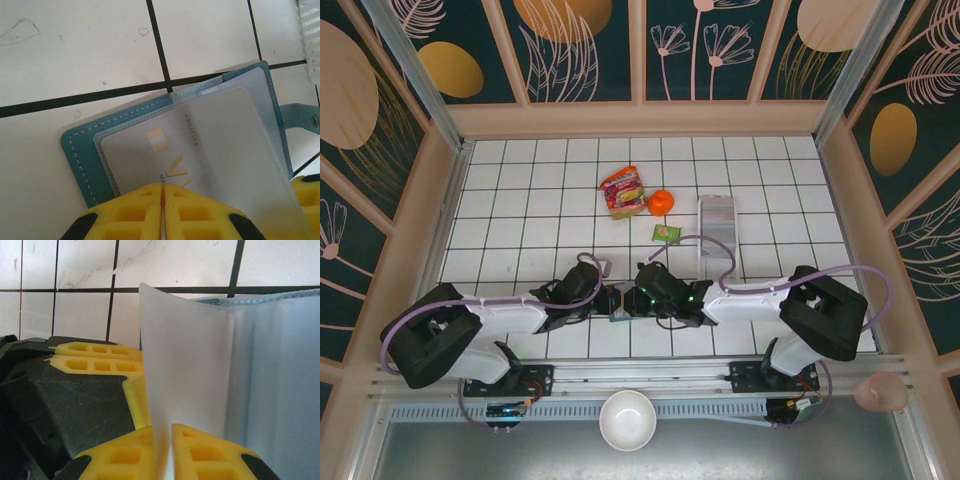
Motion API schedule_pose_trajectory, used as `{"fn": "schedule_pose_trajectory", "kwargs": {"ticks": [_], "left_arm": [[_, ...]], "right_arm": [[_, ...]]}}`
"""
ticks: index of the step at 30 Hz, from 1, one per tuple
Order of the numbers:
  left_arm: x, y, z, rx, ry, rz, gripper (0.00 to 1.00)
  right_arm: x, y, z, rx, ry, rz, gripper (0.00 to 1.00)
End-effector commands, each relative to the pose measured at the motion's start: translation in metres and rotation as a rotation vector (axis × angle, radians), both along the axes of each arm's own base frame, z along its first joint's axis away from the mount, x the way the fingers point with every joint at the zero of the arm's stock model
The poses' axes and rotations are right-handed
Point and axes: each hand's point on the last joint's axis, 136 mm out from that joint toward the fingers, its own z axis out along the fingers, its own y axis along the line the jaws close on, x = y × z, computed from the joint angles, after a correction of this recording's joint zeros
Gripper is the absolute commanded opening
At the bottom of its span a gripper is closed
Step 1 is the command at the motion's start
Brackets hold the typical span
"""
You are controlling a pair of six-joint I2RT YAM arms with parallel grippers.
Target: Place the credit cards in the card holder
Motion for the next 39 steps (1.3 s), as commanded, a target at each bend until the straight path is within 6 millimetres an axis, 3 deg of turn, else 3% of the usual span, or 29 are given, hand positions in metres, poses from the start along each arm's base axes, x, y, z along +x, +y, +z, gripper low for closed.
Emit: {"fn": "schedule_pose_trajectory", "kwargs": {"ticks": [1, 6, 13, 17, 21, 28, 34, 39], "left_arm": [[-0.002, 0.005, 0.001, 0.004, 0.003, 0.021, 0.11], [0.004, 0.009, 0.013, -0.006, -0.023, 0.065, 0.15], [0.022, 0.055, 0.036, 0.092, -0.127, 0.286, 0.2], [0.026, 0.065, 0.061, 0.063, -0.178, 0.345, 0.29], [0.026, 0.057, 0.079, 0.009, -0.179, 0.331, 0.31], [0.026, 0.03, 0.086, -0.043, -0.114, 0.263, 0.31], [0.032, 0.015, 0.09, -0.069, -0.107, 0.239, 0.29], [0.032, 0.003, 0.086, -0.079, -0.083, 0.2, 0.27]], "right_arm": [[0.001, 0.011, 0.004, 0.034, -0.001, 0.006, 0.18], [-0.001, 0.01, -0.003, 0.032, 0.015, 0.002, 0.19], [-0.001, 0.012, -0.005, 0.038, 0.022, 0.007, 0.2], [-0.003, 0.015, -0.006, 0.043, 0.029, 0.021, 0.29], [-0.005, 0.017, -0.008, 0.045, 0.037, 0.035, 0.35], [-0.006, 0.023, -0.004, 0.053, 0.032, 0.064, 0.55], [-0.006, 0.017, 0.02, 0.065, -0.04, 0.074, 0.57], [-0.001, -0.009, 0.046, 0.0, -0.169, 0.075, 0.57]]}}
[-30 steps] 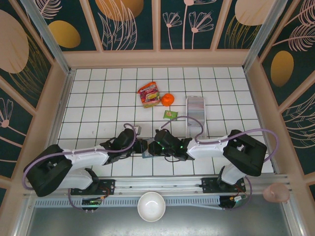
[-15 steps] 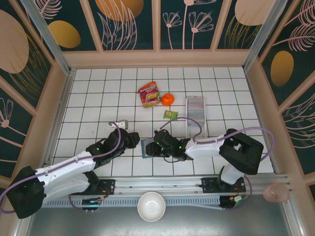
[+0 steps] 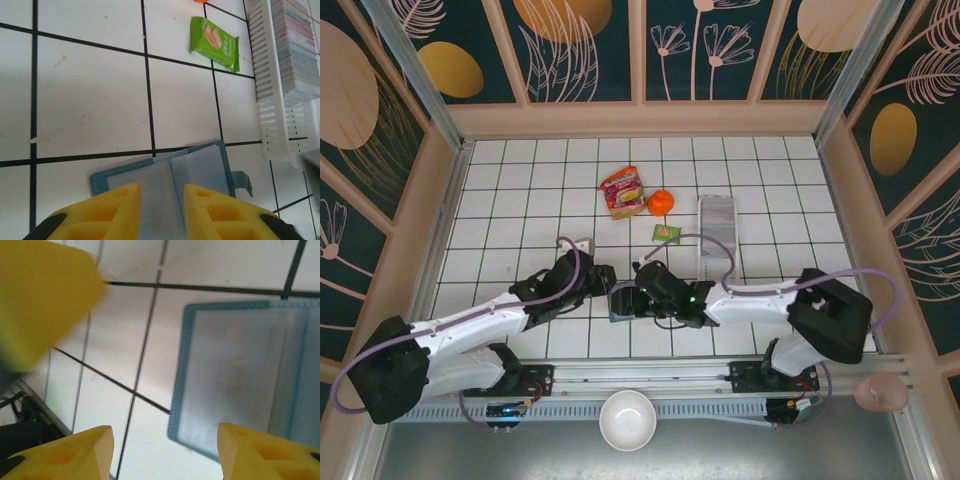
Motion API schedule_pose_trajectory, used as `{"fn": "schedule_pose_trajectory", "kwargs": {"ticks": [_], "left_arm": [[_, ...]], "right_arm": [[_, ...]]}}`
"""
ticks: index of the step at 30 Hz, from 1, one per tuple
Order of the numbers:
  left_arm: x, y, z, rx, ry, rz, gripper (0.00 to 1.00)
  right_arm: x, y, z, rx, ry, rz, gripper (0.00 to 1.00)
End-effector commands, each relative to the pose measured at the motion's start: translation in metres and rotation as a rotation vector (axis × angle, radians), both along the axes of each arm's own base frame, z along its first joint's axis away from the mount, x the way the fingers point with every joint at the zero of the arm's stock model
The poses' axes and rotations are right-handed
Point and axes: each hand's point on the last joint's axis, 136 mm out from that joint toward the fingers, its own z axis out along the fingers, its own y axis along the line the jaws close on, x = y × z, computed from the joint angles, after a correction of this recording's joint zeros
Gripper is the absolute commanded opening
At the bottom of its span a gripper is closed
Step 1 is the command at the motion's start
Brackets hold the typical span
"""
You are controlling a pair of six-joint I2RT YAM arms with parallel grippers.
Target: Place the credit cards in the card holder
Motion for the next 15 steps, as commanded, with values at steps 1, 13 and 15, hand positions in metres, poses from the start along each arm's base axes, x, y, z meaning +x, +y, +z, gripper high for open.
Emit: {"fn": "schedule_pose_trajectory", "kwargs": {"ticks": [1, 13, 15], "left_arm": [[0.002, -0.016, 0.01, -0.054, 0.001, -0.039, 0.27], [-0.01, -0.02, -0.029, -0.025, 0.084, -0.088, 0.23], [-0.01, -0.017, -0.03, -0.02, 0.078, -0.082, 0.23]], "right_arm": [[0.009, -0.026, 0.018, -0.091, -0.147, -0.008, 0.57], [0.038, -0.082, 0.095, -0.49, -1.091, 0.486, 0.64], [0.045, -0.094, 0.092, -0.589, -1.134, 0.616, 0.69]]}}
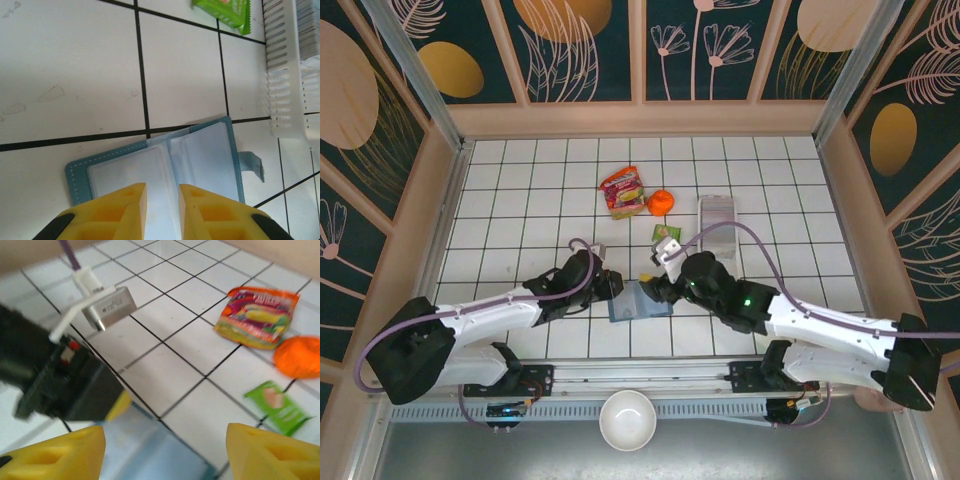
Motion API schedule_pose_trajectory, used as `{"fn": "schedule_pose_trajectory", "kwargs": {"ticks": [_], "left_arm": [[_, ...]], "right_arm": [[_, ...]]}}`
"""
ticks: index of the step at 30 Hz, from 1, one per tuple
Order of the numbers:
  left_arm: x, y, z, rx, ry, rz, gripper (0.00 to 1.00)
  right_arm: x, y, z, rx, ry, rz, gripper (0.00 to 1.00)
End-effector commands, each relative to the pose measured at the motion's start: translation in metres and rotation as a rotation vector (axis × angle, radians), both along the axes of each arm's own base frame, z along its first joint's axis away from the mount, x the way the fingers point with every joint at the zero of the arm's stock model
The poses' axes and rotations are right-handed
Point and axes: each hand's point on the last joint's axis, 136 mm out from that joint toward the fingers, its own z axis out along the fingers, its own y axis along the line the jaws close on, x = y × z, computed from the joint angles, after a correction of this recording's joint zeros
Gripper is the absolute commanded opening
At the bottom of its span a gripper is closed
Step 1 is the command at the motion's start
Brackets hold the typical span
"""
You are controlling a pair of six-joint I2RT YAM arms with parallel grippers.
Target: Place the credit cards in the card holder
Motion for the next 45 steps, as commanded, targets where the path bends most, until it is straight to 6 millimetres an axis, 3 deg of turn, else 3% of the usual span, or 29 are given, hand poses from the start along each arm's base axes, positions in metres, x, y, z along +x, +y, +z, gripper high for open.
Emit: {"fn": "schedule_pose_trajectory", "kwargs": {"ticks": [1, 5, 12, 17, 25, 39, 45], "left_arm": [[-0.002, -0.001, 0.0, -0.018, -0.011, -0.01, 0.23], [-0.006, 0.003, -0.001, -0.029, -0.009, -0.005, 0.24], [-0.013, 0.004, -0.001, -0.054, -0.006, -0.023, 0.23], [-0.014, 0.005, 0.002, -0.069, -0.027, -0.03, 0.2], [-0.017, 0.004, 0.007, -0.093, -0.036, -0.044, 0.19], [-0.019, 0.006, 0.007, -0.101, -0.035, -0.037, 0.19], [-0.02, 0.006, 0.006, -0.105, -0.032, -0.039, 0.19]], "right_arm": [[0.016, -0.027, -0.012, -0.375, -0.239, 0.198, 0.7], [0.06, -0.065, -0.008, -0.505, -0.271, 0.162, 0.76], [0.13, -0.145, -0.003, -0.644, -0.329, 0.06, 0.75], [0.153, -0.181, -0.043, -0.829, -0.221, 0.08, 0.68], [0.149, -0.173, -0.078, -0.853, -0.15, 0.182, 0.7], [0.131, -0.149, -0.096, -0.857, -0.151, 0.281, 0.77], [0.13, -0.154, -0.115, -0.92, -0.137, 0.31, 0.77]]}}
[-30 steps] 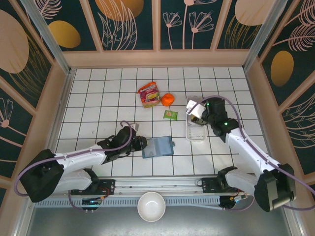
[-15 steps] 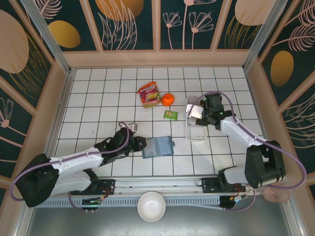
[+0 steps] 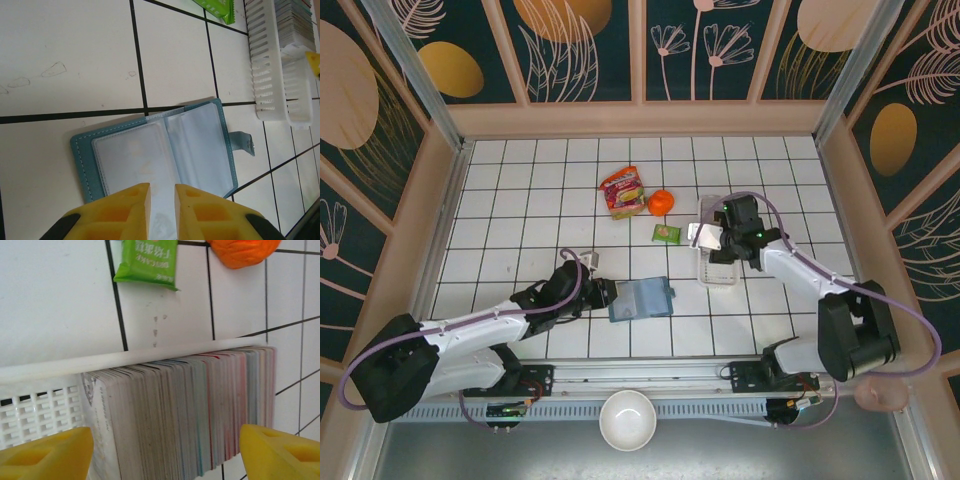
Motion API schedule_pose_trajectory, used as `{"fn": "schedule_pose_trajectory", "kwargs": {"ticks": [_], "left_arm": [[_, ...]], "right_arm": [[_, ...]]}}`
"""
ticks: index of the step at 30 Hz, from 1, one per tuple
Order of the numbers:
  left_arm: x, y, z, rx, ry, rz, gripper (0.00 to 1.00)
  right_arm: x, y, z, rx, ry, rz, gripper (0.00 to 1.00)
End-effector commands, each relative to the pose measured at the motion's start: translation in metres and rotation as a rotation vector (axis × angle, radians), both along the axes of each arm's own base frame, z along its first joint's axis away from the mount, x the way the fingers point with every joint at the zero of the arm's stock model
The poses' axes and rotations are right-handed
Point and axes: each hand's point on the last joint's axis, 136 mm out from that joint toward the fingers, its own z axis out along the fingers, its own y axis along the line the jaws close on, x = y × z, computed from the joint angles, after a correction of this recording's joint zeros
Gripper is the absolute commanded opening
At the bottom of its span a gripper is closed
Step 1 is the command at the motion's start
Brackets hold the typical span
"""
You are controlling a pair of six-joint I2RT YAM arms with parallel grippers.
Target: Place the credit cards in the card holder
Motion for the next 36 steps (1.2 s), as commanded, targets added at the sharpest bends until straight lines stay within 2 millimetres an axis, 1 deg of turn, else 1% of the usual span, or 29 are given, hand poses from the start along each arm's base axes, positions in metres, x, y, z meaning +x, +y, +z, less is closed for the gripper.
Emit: {"fn": "schedule_pose_trajectory", "kwargs": {"ticks": [1, 5, 13, 18, 27, 36], "left_arm": [[-0.002, -0.003, 0.003, -0.026, -0.002, -0.008, 0.19], [-0.004, -0.002, 0.001, -0.025, 0.005, -0.012, 0.19], [-0.005, 0.0, -0.001, -0.029, 0.005, -0.004, 0.19], [-0.005, -0.001, -0.003, -0.027, 0.011, -0.006, 0.18], [-0.004, -0.005, -0.003, -0.033, 0.018, -0.016, 0.15], [-0.005, -0.009, -0.003, -0.04, 0.026, -0.029, 0.13]], "right_arm": [[-0.004, -0.005, -0.022, -0.09, 0.022, 0.052, 0.77], [0.008, -0.008, -0.025, -0.122, 0.003, 0.052, 0.74], [0.018, -0.011, -0.027, -0.185, -0.07, 0.09, 0.69], [0.023, -0.005, -0.017, -0.18, -0.102, 0.101, 0.62], [0.019, -0.004, 0.001, -0.167, -0.139, 0.109, 0.54], [0.017, -0.005, 0.002, -0.166, -0.137, 0.104, 0.45]]}}
